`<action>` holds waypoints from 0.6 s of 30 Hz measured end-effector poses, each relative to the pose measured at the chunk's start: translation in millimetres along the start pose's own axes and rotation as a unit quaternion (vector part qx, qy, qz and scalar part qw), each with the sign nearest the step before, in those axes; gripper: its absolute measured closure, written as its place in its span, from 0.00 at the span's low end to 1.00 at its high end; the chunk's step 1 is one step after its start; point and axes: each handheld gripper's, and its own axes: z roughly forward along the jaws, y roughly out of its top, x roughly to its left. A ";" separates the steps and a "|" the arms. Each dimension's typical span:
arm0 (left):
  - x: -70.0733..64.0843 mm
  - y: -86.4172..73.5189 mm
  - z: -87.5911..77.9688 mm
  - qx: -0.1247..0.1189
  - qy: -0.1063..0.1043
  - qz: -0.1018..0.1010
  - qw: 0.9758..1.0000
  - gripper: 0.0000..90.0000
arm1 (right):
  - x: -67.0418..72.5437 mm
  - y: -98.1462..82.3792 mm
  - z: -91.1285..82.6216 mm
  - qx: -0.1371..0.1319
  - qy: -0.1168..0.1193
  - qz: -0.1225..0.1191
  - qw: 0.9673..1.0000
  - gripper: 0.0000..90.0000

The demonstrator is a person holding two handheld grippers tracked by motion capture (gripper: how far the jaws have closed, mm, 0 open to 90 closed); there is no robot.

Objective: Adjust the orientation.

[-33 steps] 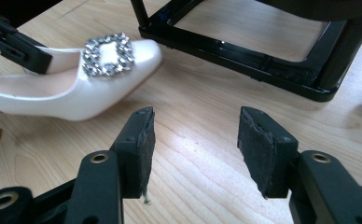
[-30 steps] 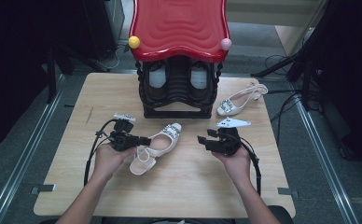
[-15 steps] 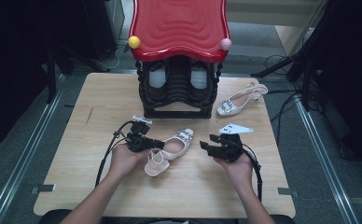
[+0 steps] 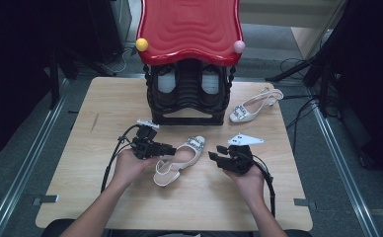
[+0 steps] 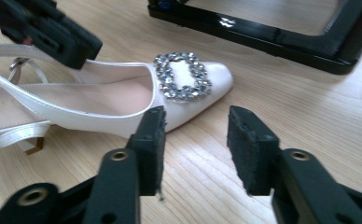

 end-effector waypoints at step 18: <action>4.4 2.1 -32.9 -0.022 0.015 0.002 1.000 0.63 | 19.0 -10.4 39.1 0.043 0.043 0.001 0.998 1.00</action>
